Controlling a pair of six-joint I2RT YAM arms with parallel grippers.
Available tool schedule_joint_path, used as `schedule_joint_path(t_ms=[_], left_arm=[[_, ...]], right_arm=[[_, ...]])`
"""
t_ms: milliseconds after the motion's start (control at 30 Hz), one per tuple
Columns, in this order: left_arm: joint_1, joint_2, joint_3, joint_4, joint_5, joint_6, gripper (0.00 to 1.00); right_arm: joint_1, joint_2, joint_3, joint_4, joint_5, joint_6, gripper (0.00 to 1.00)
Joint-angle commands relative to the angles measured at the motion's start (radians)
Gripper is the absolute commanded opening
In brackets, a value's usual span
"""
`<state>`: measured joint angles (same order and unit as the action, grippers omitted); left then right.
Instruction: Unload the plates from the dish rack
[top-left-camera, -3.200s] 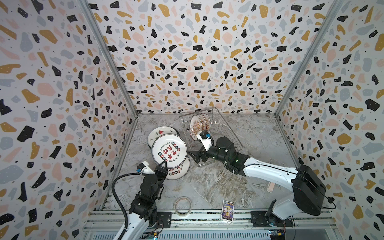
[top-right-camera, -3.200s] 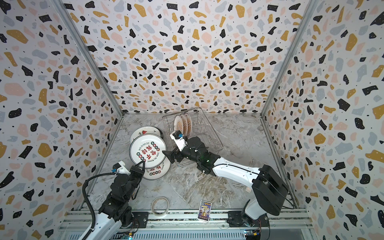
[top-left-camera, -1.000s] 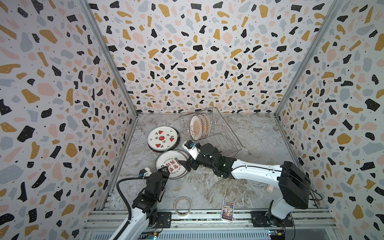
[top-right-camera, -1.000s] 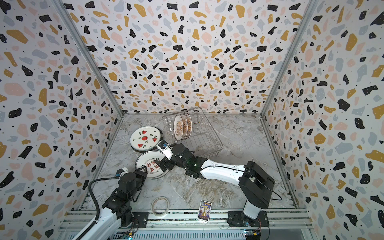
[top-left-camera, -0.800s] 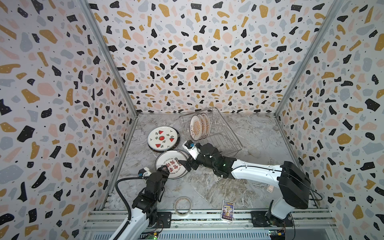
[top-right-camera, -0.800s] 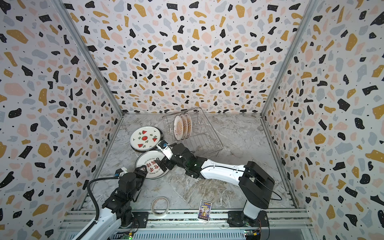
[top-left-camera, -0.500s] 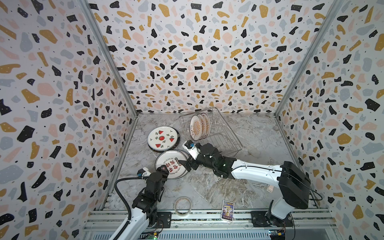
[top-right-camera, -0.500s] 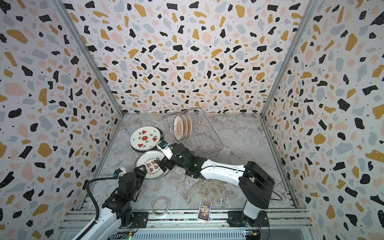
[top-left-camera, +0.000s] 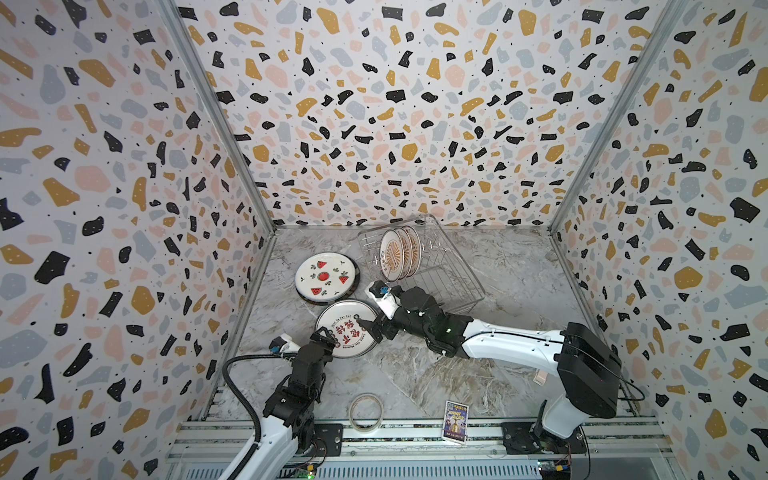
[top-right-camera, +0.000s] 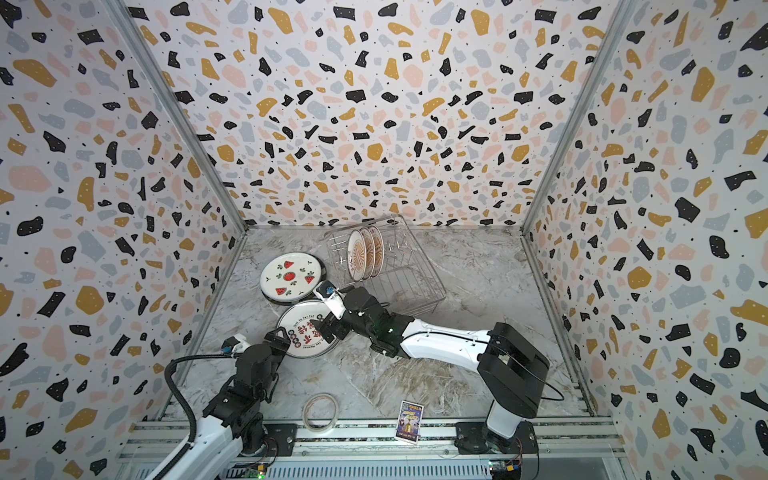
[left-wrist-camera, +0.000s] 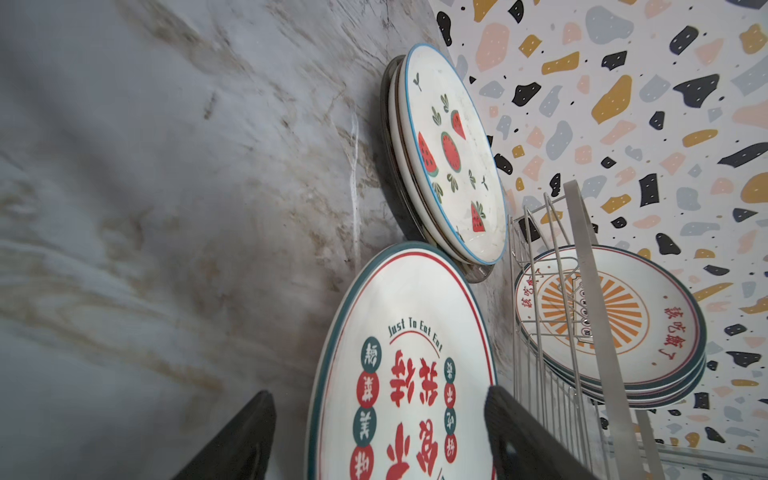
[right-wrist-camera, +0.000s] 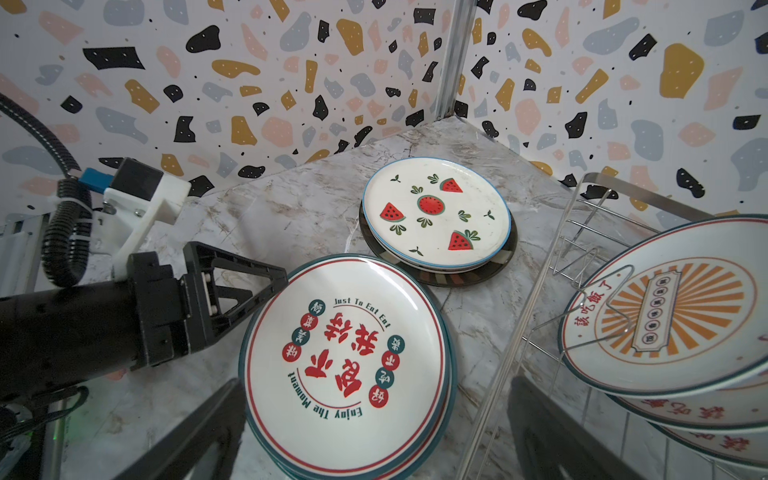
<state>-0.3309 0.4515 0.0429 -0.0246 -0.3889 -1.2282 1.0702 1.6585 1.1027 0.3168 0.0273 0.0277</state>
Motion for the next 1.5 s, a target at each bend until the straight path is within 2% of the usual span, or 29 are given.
schedule_joint_path(t_ms=[0,67,167,200,267,400,567,667,833,900,1033,1300,1467], left_arm=[[0.003,-0.01,0.017,0.018,-0.038,0.043,0.76],[0.003,-0.021,0.045,-0.032,-0.077,0.057,0.77],[0.003,-0.066,0.088,-0.072,-0.133,0.114,0.87],[0.003,-0.086,0.096,-0.06,-0.132,0.136,0.99],[0.003,-0.118,0.108,-0.03,-0.109,0.17,1.0],[0.003,-0.154,0.103,0.114,0.003,0.257,1.0],[0.003,-0.137,0.024,0.51,0.275,0.39,1.0],[0.003,-0.087,0.011,0.662,0.362,0.412,1.0],[0.001,0.018,0.057,0.742,0.416,0.469,1.0],[0.001,0.063,0.064,0.792,0.446,0.486,1.0],[-0.002,0.157,0.093,0.857,0.474,0.514,1.0],[-0.003,0.259,0.115,0.933,0.479,0.575,1.0],[-0.005,0.278,0.114,0.953,0.464,0.608,1.0]], right_arm=[[0.005,-0.033,0.035,-0.003,0.024,-0.017,0.99],[0.005,-0.046,0.026,0.007,0.04,-0.016,0.99],[0.003,-0.078,-0.001,0.037,0.075,-0.008,0.99],[0.001,-0.089,-0.009,0.048,0.087,-0.002,0.99],[-0.009,-0.108,-0.018,0.057,0.112,0.016,0.99],[-0.055,-0.138,-0.018,0.051,0.15,0.064,0.99],[-0.137,-0.165,-0.011,0.043,0.122,0.153,0.99],[-0.177,-0.158,0.015,0.021,0.111,0.149,0.99],[-0.294,-0.109,0.077,-0.005,-0.104,0.176,0.99],[-0.329,-0.079,0.097,0.005,-0.152,0.188,0.98],[-0.359,-0.014,0.163,-0.01,-0.115,0.198,0.91],[-0.381,0.169,0.362,-0.097,-0.083,0.202,0.6],[-0.381,0.248,0.444,-0.13,0.023,0.187,0.52]])
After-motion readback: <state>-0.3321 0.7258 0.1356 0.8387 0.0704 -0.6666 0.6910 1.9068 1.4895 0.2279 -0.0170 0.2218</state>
